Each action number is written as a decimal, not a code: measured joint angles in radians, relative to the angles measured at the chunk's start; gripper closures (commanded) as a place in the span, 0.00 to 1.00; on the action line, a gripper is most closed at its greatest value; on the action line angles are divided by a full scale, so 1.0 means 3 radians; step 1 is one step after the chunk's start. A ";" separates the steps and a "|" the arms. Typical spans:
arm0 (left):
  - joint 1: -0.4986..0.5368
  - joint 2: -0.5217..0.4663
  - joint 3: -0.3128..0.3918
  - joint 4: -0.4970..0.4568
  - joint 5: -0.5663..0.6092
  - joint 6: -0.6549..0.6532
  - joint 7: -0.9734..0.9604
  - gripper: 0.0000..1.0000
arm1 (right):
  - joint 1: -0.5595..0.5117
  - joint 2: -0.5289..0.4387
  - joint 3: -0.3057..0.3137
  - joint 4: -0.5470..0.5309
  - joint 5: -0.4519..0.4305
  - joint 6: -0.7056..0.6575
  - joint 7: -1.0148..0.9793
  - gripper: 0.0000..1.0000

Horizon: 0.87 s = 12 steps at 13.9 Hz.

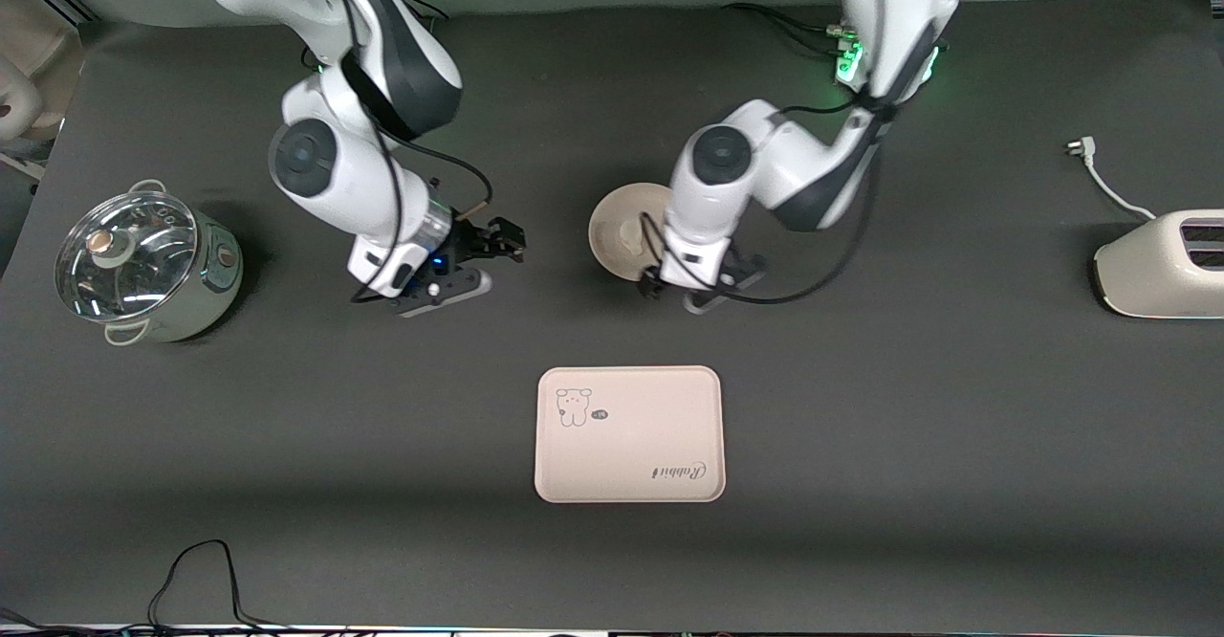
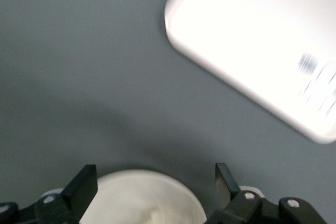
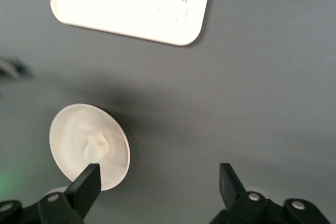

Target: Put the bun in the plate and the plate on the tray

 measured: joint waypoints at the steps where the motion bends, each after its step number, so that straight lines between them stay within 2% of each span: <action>1: 0.0199 -0.0158 0.0006 0.0010 0.0004 -0.0184 0.0247 0.00 | 0.0062 0.0070 -0.0001 -0.0016 0.0013 0.0068 0.0017 0.00; 5: 0.1012 -0.0702 0.0031 0.0043 -0.0009 -0.0877 0.1249 0.00 | 0.0427 0.0230 0.0003 -0.0335 0.0062 0.0836 0.0258 0.01; 8: 0.1557 -0.0893 0.0050 0.0268 -0.0064 -0.1560 0.2092 0.00 | 0.0702 0.0424 0.0005 -0.0625 0.0380 0.1380 0.0265 0.03; 10: 0.1637 -0.1012 0.0207 0.0305 -0.0080 -0.1738 0.2400 0.00 | 0.0864 0.0602 0.0005 -0.0652 0.0476 0.1521 0.0266 0.09; 12: 0.1415 -0.1151 0.0552 0.0245 -0.0085 -0.1847 0.2534 0.00 | 0.0992 0.0763 0.0005 -0.0651 0.0504 0.1610 0.0280 0.13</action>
